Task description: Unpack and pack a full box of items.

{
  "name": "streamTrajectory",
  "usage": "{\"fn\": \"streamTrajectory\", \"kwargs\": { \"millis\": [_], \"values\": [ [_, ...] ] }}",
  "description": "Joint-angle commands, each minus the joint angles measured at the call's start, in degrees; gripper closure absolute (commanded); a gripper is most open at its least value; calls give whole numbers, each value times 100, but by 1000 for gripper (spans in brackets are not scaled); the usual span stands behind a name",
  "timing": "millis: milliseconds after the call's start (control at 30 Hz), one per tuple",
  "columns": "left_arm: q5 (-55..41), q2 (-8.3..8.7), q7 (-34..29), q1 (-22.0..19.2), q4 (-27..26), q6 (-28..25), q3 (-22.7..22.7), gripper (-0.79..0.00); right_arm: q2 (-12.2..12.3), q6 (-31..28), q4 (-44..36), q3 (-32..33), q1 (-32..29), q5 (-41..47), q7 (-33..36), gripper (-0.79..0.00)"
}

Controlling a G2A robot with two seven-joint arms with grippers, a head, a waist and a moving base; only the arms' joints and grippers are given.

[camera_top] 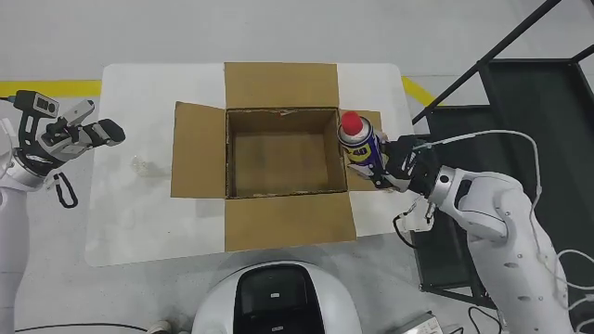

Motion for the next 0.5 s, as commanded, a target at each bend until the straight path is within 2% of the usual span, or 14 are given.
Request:
{"fn": "streamTrajectory", "kwargs": {
  "millis": [0, 167, 267, 467],
  "values": [
    [0, 0, 0, 0, 0, 0, 0, -785, -4, 100, 35, -17, -14, 5, -33, 0],
    [0, 0, 0, 0, 0, 0, 0, -785, -35, 729, 301, 65, -165, -201, -597, 0],
    [0, 0, 0, 0, 0, 0, 0, -785, -46, 688, 547, 302, -561, -371, -1368, 0],
    [0, 0, 0, 0, 0, 0, 0, -785, -94, 719, 1096, 767, -1699, -1135, -3360, 0]
  ]
}}
